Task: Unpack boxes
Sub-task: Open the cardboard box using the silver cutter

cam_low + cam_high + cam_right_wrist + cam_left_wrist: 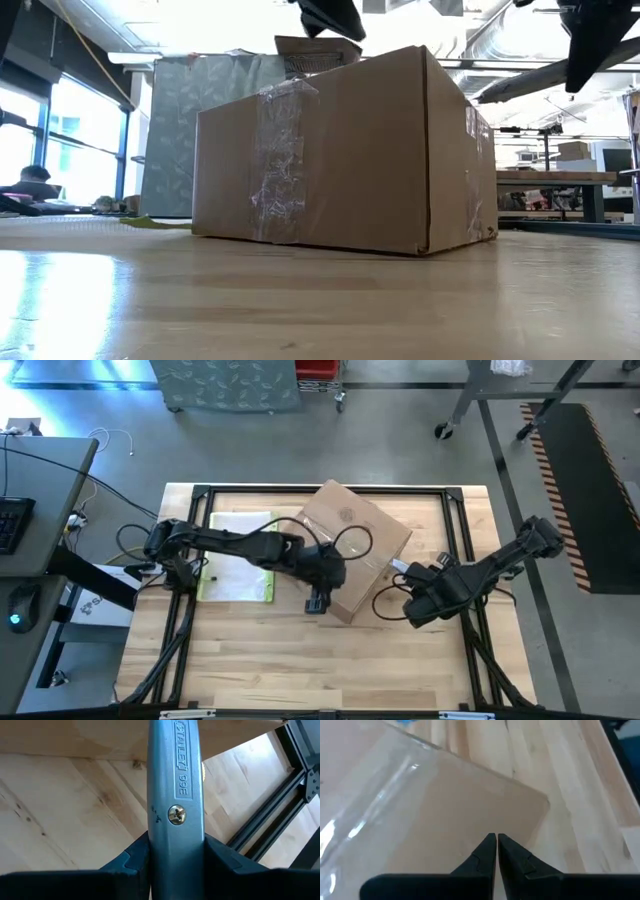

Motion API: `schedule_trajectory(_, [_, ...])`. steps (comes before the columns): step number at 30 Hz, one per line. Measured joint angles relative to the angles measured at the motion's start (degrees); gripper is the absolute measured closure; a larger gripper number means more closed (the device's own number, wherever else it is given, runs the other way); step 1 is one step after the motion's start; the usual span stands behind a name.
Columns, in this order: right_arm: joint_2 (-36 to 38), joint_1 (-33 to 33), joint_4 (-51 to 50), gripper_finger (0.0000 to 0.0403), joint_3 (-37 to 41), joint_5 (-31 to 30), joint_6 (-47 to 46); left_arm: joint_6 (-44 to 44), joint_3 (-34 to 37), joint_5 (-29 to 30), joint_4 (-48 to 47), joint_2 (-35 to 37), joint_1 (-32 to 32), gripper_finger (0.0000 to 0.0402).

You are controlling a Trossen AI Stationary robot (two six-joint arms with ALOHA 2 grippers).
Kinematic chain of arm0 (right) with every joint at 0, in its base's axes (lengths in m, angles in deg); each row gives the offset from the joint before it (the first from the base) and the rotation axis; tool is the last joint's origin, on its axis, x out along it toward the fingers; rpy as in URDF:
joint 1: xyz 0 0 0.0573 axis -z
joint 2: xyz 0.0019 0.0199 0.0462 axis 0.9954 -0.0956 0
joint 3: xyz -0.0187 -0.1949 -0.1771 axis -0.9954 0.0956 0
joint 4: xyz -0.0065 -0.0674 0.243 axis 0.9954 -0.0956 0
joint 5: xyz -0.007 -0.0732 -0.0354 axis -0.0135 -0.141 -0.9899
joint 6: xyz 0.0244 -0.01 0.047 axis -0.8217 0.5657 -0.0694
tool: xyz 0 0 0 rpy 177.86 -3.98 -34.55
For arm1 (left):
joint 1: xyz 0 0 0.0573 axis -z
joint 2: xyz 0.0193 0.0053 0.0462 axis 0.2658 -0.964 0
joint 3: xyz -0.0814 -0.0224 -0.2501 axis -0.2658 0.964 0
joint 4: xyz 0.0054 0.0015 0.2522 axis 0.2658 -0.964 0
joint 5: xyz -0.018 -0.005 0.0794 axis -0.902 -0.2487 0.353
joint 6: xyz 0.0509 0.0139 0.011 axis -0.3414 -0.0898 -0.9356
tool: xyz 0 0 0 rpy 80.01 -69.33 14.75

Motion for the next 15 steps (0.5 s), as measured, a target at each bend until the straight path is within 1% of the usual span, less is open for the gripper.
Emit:
schedule_trajectory(3, [0.0,0.0,0.1,0.0298,0.0,0.4,-0.9,0.9,0.2,0.7,-1.8,-0.1,1.1,0.0401])
schedule_trajectory(6, [0.0,0.0,0.1,0.0298,0.0,0.2,-1.0,1.9,2.0,1.4,-1.5,-0.1,1.7,0.0401])
schedule_trajectory(10, [0.0,0.8,0.1,0.0298,0.0,0.6,-1.7,3.4,3.1,4.0,-1.6,-0.2,2.4,0.0401])
schedule_trajectory(15, [0.0,0.9,0.1,0.0298,0.0,0.6,-1.3,3.5,3.3,4.1,-1.5,-0.2,2.8,0.0401])
